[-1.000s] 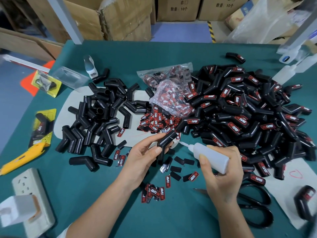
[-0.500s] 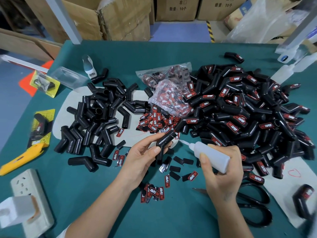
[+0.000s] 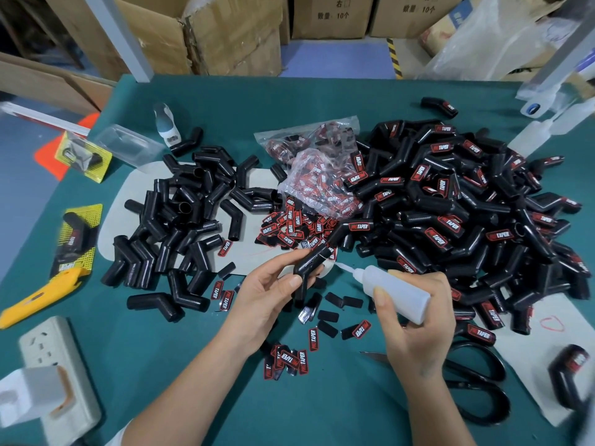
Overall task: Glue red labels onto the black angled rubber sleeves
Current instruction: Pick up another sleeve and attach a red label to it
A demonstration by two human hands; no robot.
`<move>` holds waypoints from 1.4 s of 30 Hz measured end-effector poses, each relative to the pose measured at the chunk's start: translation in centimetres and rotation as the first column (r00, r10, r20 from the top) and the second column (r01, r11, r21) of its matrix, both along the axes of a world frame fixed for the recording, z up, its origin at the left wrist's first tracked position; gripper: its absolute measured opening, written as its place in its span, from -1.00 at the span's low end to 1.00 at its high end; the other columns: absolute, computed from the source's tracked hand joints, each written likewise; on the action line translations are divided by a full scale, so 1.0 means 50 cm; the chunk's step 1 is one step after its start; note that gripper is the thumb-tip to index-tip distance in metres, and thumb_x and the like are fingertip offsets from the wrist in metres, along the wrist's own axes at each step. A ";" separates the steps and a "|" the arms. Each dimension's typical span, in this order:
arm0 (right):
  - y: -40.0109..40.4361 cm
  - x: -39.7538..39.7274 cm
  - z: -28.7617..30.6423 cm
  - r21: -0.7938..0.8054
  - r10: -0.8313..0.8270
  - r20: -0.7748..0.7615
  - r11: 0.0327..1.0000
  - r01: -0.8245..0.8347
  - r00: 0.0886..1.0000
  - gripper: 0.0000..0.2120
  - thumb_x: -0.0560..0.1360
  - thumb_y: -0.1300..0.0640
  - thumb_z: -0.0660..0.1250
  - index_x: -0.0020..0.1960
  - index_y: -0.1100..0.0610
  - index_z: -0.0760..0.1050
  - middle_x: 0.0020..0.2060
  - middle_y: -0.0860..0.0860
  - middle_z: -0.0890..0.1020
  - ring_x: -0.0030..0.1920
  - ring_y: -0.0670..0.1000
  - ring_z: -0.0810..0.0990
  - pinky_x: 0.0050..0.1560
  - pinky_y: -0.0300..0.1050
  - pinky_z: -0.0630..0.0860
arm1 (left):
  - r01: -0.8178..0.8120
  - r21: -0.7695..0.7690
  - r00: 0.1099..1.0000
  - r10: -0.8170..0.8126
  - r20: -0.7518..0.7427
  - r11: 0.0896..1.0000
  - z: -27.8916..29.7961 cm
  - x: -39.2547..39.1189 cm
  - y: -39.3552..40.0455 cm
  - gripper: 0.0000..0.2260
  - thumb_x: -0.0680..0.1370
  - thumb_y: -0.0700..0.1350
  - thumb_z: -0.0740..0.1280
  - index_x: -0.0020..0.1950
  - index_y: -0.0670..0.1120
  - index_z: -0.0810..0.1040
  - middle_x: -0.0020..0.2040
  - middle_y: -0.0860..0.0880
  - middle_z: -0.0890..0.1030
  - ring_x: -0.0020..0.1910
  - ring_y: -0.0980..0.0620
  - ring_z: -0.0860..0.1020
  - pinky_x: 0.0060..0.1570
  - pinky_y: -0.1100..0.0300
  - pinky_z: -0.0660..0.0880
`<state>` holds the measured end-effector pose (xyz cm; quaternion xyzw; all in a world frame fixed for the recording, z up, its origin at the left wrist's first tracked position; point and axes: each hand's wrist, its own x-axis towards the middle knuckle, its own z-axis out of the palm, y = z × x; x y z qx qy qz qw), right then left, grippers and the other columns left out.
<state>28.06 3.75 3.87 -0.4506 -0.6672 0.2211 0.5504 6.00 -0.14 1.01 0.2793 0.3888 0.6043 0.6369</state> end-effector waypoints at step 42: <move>0.004 0.002 0.001 0.005 0.026 -0.037 1.000 -0.026 0.999 -0.81 0.52 0.11 0.40 0.09 0.16 0.51 0.09 -0.38 0.49 0.00 -0.23 0.51 -0.02 -0.34 0.43 | -0.003 -0.020 0.992 0.005 0.128 1.000 0.014 -0.001 0.000 -0.62 0.62 -0.23 0.38 0.45 -0.18 0.57 0.39 -0.31 0.58 0.37 -0.21 0.60 0.29 0.11 0.57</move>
